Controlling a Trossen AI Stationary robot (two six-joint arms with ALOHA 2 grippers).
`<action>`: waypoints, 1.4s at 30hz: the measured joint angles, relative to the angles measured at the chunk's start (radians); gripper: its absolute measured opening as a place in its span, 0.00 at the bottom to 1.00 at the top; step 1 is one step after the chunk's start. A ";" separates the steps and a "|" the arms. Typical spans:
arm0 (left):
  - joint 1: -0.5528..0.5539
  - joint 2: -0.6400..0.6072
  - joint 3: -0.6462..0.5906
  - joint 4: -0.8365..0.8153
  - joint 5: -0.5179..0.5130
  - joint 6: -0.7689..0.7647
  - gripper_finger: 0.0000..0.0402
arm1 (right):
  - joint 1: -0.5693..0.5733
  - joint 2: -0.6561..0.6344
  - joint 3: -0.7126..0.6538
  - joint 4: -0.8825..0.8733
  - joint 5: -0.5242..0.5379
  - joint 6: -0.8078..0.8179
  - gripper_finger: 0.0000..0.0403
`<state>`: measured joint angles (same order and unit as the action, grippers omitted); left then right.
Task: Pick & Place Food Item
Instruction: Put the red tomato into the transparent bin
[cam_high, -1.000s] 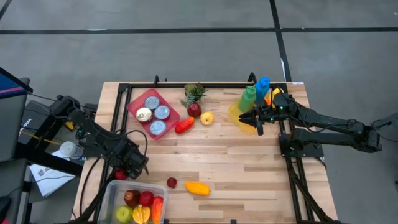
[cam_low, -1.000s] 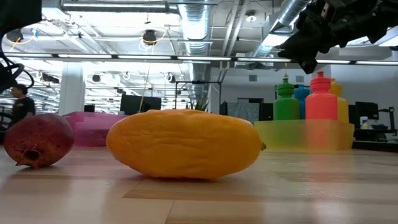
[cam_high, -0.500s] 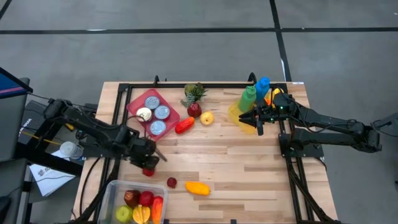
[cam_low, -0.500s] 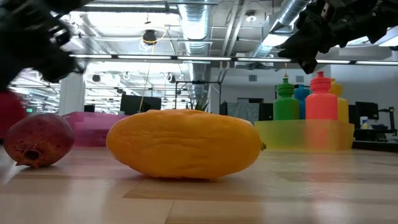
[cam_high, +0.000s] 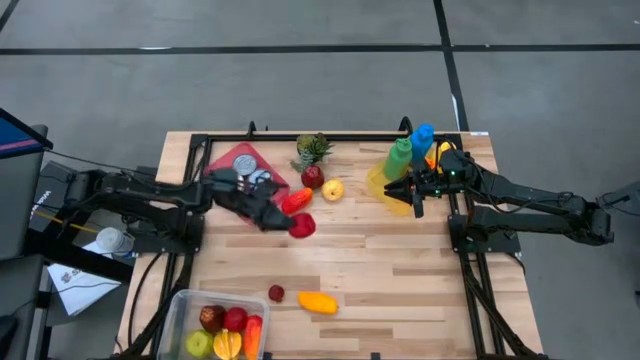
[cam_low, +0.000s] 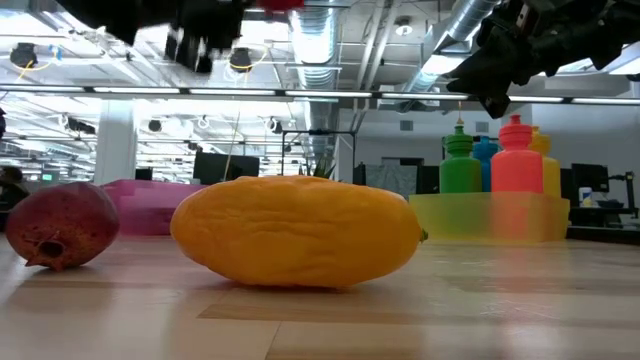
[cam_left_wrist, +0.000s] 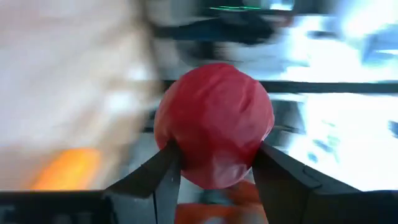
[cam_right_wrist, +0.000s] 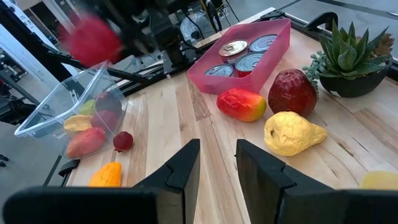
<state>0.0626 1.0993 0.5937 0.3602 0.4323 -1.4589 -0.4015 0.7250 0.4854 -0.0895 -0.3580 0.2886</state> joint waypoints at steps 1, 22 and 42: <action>-0.004 0.000 0.001 0.089 0.011 -0.043 0.42 | 0.000 0.000 0.000 0.000 0.000 0.000 0.24; -0.693 0.022 0.572 -0.866 -0.067 -0.379 0.42 | 0.000 0.000 0.000 -0.013 0.023 0.000 0.24; -0.953 0.302 0.572 -1.296 -0.058 -0.618 0.42 | -0.001 0.001 0.000 -0.061 0.046 -0.035 0.24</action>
<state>-0.8899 1.4012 1.1652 -0.9357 0.3744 -2.0773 -0.4023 0.7261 0.4856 -0.1505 -0.3124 0.2537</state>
